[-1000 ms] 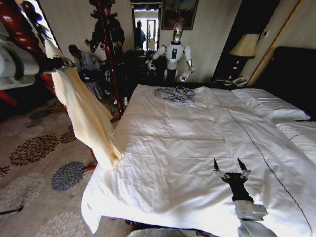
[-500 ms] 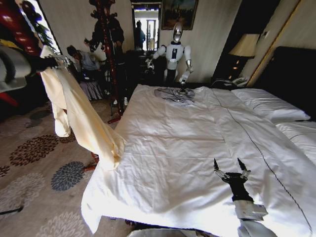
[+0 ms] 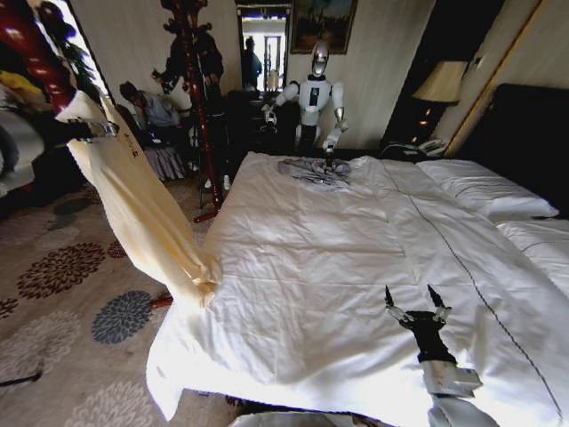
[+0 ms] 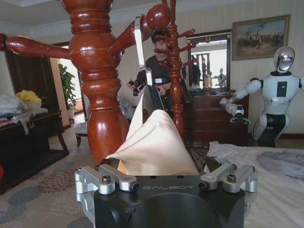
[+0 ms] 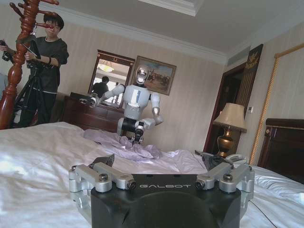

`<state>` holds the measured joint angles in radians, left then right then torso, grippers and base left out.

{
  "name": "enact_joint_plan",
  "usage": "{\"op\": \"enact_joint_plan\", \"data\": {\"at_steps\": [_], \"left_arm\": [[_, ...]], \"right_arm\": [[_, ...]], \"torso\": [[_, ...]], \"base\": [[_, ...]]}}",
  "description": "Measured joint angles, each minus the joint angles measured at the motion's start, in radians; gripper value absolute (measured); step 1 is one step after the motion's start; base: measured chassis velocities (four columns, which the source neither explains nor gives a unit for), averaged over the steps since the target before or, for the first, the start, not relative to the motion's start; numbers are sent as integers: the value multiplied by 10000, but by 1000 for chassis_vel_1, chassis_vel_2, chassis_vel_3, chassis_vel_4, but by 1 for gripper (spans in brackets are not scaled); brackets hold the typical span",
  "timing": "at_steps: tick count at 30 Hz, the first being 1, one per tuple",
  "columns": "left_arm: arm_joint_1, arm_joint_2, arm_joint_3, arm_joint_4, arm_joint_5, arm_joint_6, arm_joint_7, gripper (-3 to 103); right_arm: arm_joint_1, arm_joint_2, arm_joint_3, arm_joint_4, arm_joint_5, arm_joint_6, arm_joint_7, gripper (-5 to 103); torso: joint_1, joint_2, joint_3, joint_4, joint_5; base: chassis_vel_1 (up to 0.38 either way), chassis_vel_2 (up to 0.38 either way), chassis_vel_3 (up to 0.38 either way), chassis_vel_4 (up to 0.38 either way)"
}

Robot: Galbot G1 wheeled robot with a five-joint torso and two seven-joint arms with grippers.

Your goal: Pick up the clothes from the bed and hang them on the clothes hanger.

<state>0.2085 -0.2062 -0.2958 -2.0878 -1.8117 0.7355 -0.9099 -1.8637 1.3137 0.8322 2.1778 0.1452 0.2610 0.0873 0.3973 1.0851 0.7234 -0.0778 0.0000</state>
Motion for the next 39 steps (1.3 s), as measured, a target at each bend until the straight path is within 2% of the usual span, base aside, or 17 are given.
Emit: {"op": "enact_joint_plan", "data": {"at_steps": [10, 15, 17, 23, 26, 27, 29, 30, 31, 36, 37, 39], "left_arm": [[492, 314, -891, -434, 232, 0, 50, 100], [764, 631, -1284, -746, -784, 0, -85, 100], [802, 676, -1426, -945, -492, 0, -111, 100], [923, 356, -1563, -1689, -242, -6, -100, 100], [1134, -191, -1398, -2252, 145, -442, 497, 100], [1134, -191, -1398, -2252, 145, -442, 497, 100], [1293, -491, -1162, -2458, 581, -732, 819, 100], [1593, -866, -921, -2710, 1165, -1090, 1180, 100], [1593, -866, -921, -2710, 1165, -1090, 1180, 100], [3371, -1901, -662, -3202, 2928, -2247, 1995, 100], [3371, -1901, -662, -3202, 2928, -2247, 1995, 100], [4613, -2326, -653, -3240, 4350, -3188, 2793, 100]], "right_arm": [[0, 0, 0, 0, 0, 0, 0, 100], [0, 0, 0, 0, 0, 0, 0, 100], [0, 0, 0, 0, 0, 0, 0, 100], [0, 0, 0, 0, 0, 0, 0, 100], [0, 0, -1, 0, 0, 0, 0, 100], [0, 0, -1, 0, 0, 0, 0, 100], [0, 0, 0, 0, 0, 0, 0, 100], [0, 0, 0, 0, 0, 0, 0, 100], [0, 0, 0, 0, 0, 0, 0, 100], [0, 0, 0, 0, 0, 0, 0, 100], [0, 0, 0, 0, 0, 0, 0, 100], [0, 0, 0, -1, 0, 0, 0, 100]], "torso": [[0, 0, 0, -1, 1], [0, 0, 0, -1, 1], [0, 0, 0, 0, 1], [0, 0, 0, 0, 2], [0, 1, 0, 0, 3], [0, 1, 0, 0, 3], [0, 0, 1, -4, 0], [0, 0, 1, -2, 2], [0, 0, 1, -2, 2], [1, -1, 1, -1, 0], [1, -1, 1, -1, 0], [1, 0, 1, -1, 0]], "base": [[0, 0, 0, 0], [0, 0, 0, 0], [0, 0, 0, 0], [0, 0, 0, 0], [0, 0, 0, 0], [0, 0, 0, 0], [0, 0, 0, 0], [0, 0, 0, 0], [0, 0, 0, 0], [0, 0, 0, 0], [0, 0, 0, 0], [0, 0, 0, 0]]}}
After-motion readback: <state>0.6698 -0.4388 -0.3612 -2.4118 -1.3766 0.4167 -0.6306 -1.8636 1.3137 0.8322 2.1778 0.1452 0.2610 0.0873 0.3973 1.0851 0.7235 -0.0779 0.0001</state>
